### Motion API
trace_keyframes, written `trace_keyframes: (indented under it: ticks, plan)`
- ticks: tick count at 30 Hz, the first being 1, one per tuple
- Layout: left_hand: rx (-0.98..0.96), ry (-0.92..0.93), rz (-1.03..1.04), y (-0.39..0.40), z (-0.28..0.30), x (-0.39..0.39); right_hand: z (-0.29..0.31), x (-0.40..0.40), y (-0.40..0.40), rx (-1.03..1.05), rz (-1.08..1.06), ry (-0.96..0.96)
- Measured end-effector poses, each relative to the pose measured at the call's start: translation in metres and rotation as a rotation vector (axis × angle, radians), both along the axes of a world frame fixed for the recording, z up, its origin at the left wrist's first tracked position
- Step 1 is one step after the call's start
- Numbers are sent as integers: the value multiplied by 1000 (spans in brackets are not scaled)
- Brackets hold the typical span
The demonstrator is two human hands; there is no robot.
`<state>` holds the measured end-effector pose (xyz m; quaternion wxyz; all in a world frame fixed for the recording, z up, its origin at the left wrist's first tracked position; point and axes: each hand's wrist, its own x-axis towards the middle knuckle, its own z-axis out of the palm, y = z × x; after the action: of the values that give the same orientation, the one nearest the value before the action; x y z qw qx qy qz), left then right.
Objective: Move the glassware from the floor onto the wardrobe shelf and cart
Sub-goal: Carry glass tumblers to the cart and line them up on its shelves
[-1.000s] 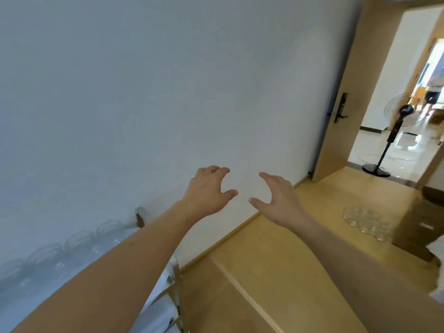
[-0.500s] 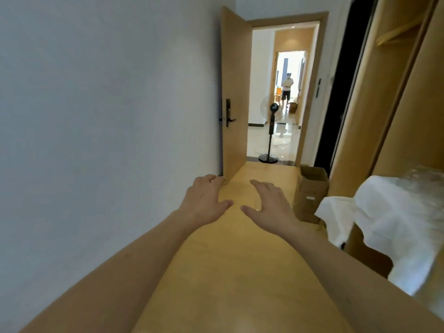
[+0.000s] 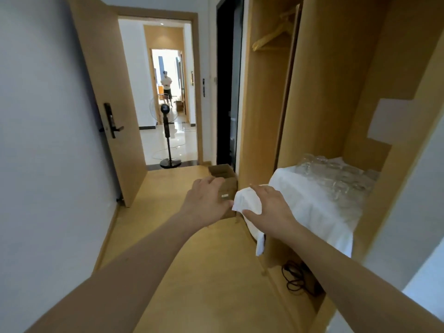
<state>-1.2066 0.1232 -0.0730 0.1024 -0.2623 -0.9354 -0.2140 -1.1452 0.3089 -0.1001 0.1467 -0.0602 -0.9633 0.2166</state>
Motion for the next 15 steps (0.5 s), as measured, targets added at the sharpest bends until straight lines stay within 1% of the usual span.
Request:
trace_keyframes:
  ticks: [2,7,11,15]
  plan:
    - [17,-27,-72,22,-9,-22,-7,-10,20,25,-73,-27]
    - [-28,-45,-191,89,-27,-75,-16,-43,78,39,-206,-58]
    - [-79,8,-233,151,-28,-123,-22,-84,132,30,-262,-18]
    - [-158,27,-305,222,-22,-170,-28,-120,191,-25,-329,10]
